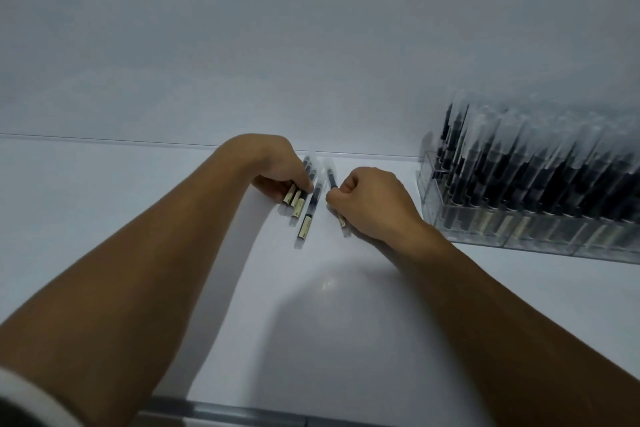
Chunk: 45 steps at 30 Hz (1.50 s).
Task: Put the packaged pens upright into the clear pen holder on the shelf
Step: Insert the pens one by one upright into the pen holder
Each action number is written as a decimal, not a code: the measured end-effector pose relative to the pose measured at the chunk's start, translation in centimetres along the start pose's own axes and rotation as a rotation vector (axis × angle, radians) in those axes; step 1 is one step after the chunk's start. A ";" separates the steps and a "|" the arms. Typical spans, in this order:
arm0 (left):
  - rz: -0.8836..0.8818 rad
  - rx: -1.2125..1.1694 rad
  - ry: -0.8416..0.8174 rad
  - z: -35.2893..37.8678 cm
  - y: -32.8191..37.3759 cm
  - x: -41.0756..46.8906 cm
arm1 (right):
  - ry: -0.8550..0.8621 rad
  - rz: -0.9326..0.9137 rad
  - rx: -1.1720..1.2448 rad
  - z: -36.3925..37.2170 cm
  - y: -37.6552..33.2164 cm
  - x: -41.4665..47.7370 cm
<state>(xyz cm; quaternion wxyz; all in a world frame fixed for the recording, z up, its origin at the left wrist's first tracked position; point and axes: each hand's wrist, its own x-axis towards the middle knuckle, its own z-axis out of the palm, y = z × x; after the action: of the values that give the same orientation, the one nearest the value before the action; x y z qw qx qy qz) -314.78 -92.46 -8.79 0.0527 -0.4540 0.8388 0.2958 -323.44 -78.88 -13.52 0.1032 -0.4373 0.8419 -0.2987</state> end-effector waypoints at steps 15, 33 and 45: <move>0.127 -0.669 0.167 1.0 -3.2 -3.4 | -0.051 -0.007 0.160 -1.0 -0.5 -1.0; 0.538 -0.906 0.232 7.9 4.0 -11.6 | 0.156 -0.111 0.419 -9.6 4.5 -10.2; 0.756 -0.877 -0.028 17.1 15.7 -12.5 | 0.446 0.037 0.412 -18.1 15.6 -15.3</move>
<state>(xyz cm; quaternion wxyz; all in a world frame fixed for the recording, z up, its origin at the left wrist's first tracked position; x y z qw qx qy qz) -323.02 -67.54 -11.30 -0.2387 -0.0984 0.7410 0.6198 -332.73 -52.36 -9.61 0.0076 -0.3152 0.7734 -0.5499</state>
